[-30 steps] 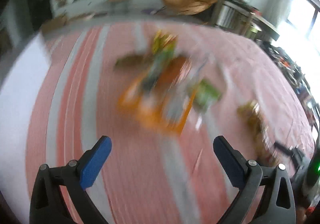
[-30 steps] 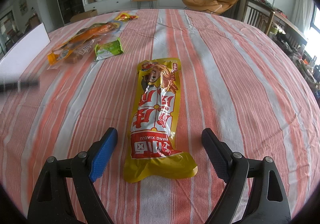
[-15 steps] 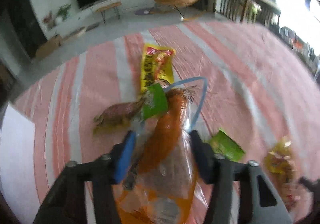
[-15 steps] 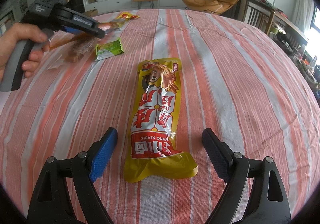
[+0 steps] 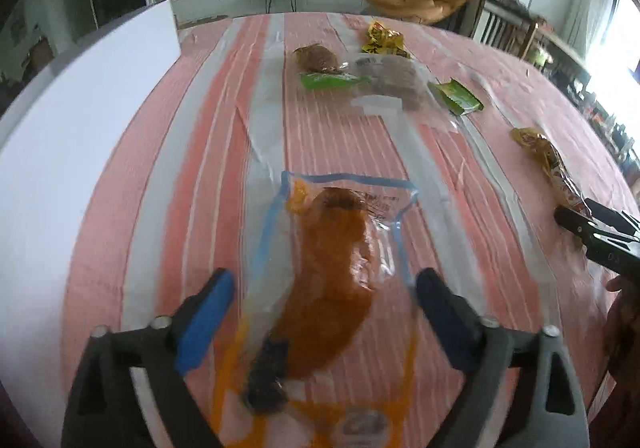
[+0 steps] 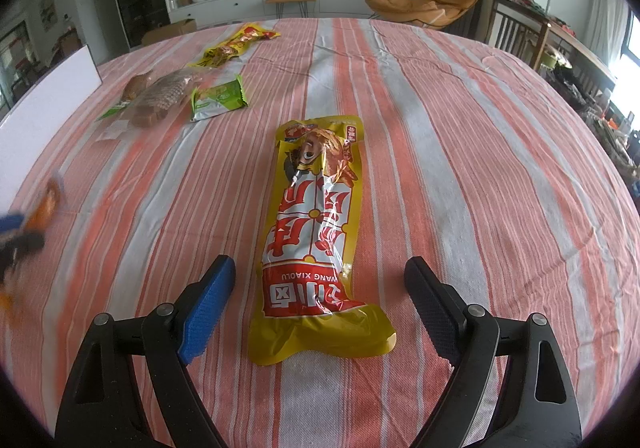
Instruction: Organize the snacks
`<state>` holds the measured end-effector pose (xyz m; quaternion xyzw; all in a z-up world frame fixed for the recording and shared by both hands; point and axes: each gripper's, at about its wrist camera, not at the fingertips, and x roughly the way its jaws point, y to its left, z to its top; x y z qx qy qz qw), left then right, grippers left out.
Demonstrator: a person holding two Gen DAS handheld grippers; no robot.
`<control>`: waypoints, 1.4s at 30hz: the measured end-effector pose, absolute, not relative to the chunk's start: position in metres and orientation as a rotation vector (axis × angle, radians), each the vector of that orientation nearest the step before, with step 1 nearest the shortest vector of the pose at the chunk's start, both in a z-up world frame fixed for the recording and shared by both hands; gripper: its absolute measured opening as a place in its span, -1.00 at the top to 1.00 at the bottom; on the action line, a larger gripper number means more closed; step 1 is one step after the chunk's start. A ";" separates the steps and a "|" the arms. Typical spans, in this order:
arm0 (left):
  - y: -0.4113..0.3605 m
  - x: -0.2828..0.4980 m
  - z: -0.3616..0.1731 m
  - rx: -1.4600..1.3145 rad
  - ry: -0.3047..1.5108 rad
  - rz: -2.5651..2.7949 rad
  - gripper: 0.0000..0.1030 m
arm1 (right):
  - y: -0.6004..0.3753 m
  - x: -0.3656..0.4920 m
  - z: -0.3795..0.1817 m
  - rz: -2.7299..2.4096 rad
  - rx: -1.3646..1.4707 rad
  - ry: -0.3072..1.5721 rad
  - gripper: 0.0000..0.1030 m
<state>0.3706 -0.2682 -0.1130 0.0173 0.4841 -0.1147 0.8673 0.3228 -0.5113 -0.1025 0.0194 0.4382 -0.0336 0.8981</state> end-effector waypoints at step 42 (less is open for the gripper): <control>-0.279 0.384 -0.121 0.097 0.962 -0.195 -1.00 | -0.512 0.326 -0.103 -0.071 0.039 0.907 -0.72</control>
